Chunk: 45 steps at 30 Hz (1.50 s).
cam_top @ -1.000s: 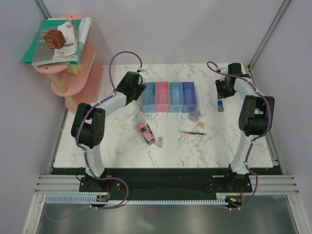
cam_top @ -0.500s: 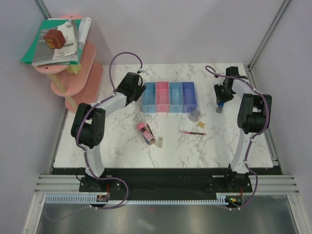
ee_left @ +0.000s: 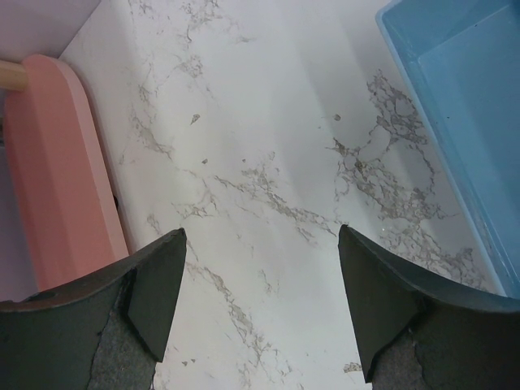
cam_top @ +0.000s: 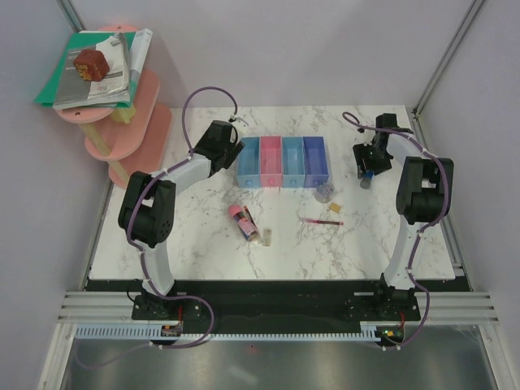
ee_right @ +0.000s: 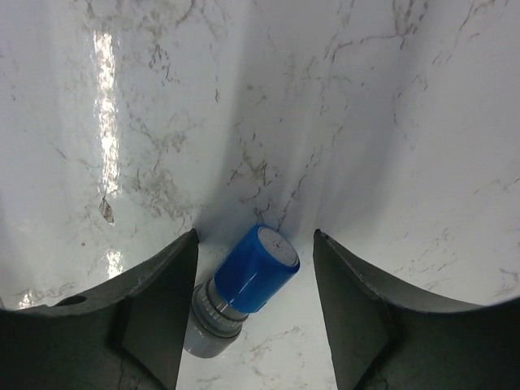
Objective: Sort the stationery into containers
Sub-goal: Pick up the stationery from the center of the board.
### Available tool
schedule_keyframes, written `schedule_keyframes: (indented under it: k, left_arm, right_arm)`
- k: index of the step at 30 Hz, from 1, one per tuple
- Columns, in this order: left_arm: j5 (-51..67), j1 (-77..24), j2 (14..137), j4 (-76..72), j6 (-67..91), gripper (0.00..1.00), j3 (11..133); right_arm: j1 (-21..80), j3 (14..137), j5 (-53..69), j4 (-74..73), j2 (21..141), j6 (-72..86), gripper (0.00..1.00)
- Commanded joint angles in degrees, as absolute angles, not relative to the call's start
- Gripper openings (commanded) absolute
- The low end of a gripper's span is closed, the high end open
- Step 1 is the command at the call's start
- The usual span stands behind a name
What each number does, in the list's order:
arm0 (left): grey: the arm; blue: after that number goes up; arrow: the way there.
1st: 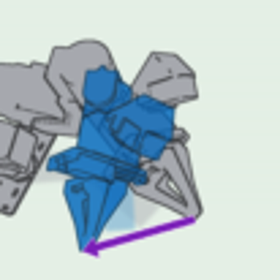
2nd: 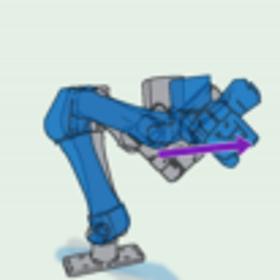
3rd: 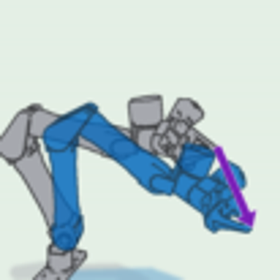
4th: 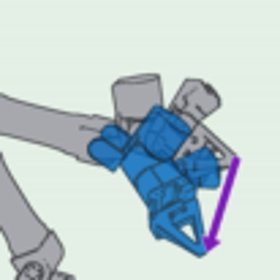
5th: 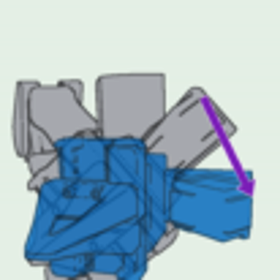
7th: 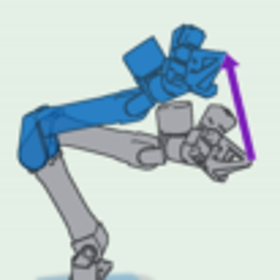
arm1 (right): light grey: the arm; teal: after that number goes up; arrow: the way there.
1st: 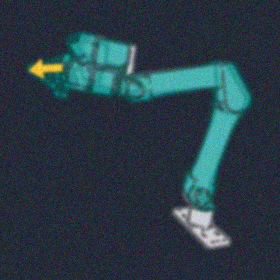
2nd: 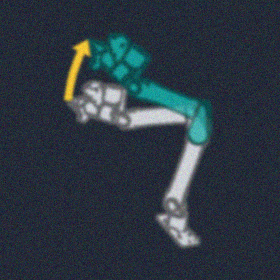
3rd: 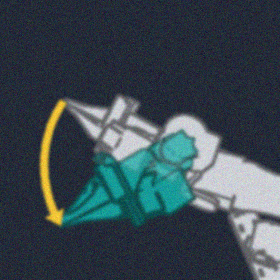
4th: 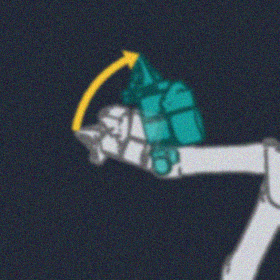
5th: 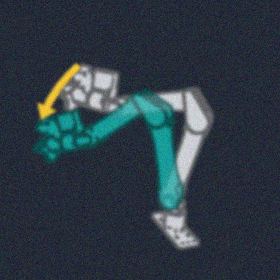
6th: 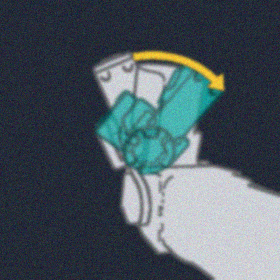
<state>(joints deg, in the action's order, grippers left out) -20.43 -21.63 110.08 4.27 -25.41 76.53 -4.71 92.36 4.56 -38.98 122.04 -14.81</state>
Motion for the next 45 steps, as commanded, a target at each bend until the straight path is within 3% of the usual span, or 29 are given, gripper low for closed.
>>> schedule_keyframes:
  k: [1, 18, 29, 45]
  left_arm:
    - [-19.4, -21.9, 107.1, 3.4, -26.1, 0.83, 76.5]
    - [-19.1, -21.8, 106.3, 2.0, -26.7, 0.83, 74.9]
    - [-17.9, -22.1, 102.3, 3.5, -27.2, 0.83, 74.6]
    - [-16.6, -23.7, 91.9, 7.2, -27.9, 0.83, 65.9]
  right_arm:
    - [-4.5, 90.4, 6.8, -40.1, 118.7, -12.0, 0.64]
    - [-4.5, 92.8, 8.1, -41.8, 119.6, -9.3, 0.34]
    - [-3.8, 95.8, 9.0, -41.8, 115.1, -8.3, 0.3]
    - [7.8, 90.4, -3.1, -23.2, 104.8, -10.2, 0.27]
